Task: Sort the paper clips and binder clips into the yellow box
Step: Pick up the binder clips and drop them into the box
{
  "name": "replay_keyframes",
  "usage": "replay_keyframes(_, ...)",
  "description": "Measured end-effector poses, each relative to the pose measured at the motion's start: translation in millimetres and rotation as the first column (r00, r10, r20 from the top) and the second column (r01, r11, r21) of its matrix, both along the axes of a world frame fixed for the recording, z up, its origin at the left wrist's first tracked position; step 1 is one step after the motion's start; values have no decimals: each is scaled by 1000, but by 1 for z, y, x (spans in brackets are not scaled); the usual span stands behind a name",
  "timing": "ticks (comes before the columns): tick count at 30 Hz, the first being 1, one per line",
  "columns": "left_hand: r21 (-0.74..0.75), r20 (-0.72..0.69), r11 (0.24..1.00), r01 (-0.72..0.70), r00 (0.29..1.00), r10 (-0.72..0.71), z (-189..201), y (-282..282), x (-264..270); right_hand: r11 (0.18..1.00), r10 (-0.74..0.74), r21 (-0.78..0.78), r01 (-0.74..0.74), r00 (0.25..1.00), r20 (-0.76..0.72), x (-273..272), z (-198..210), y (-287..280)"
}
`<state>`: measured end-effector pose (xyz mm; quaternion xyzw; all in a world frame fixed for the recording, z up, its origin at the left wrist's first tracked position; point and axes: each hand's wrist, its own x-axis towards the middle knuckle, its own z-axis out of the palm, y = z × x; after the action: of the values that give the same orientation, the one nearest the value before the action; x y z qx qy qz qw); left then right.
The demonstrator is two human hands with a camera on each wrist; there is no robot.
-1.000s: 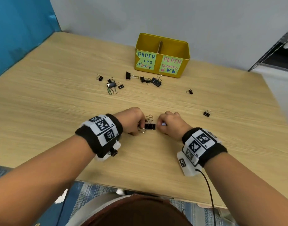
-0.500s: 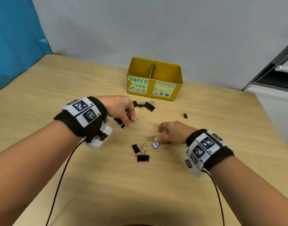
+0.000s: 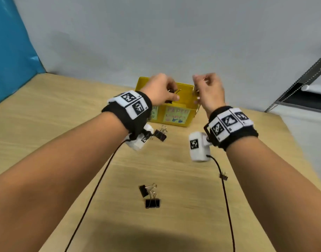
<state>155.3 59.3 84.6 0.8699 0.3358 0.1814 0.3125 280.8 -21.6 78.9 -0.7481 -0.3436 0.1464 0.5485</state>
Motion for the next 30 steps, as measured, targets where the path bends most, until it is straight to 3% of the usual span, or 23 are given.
replay_keyframes(3, -1, 35, 1000, -27, 999, 27, -1, 7, 28, 993, -87, 75, 94, 991, -102, 17, 1, 35)
replay_keyframes(7, -31, -42, 999, -23, 999, 21, -7, 19, 30, 1000, -3, -27, 4, 999, 36, 22, -7, 54)
replay_keyframes(10, 72, -47, 996, -52, 997, 55, -13, 12, 2, 987, 62, -157, -35, 983, 170, 22, -15, 44)
replay_keyframes(12, 56, -120, 997, 50, 992, -43, -22, -7, -25, 983, 60, -182, -14, 966, 252, 19, -20, 28)
replay_keyframes(13, -12, -228, 987, 161, 961, -159, -28, -20, -38, 977, 68, -215, -3, 952, 297, 17, -24, 17)
replay_keyframes(14, -115, -365, 955, 274, 882, -297, -35, -34, -50, 961, 101, -275, -4, 935, 339, 15, -27, 3)
replay_keyframes(16, -332, -583, 866, 375, 640, -501, -50, -64, -71, 877, 245, -478, -48, 901, 358, 10, -34, -26)
replay_keyframes(17, -394, -643, 836, 381, 536, -547, -58, -78, -79, 784, 329, -618, -66, 888, 322, 10, -38, -43)
replay_keyframes(19, -417, -705, 817, 397, 426, -567, -71, -99, -85, 526, 418, -850, -28, 879, 229, 15, -50, -69)
replay_keyframes(21, -376, -717, 833, 405, 443, -539, -80, -113, -87, 325, 388, -944, 58, 902, 189, 18, -62, -93)
replay_keyframes(24, -282, -696, 856, 434, 522, -493, -90, -122, -85, 240, 332, -968, 80, 930, 159, 15, -75, -118)
replay_keyframes(27, -269, -633, 846, 460, 578, -515, -93, -120, -82, 248, 366, -968, 43, 921, 135, 8, -82, -124)
replay_keyframes(30, -224, -630, 844, 487, 588, -507, -93, -114, -82, 369, 317, -929, 1, 940, 126, 9, -87, -118)
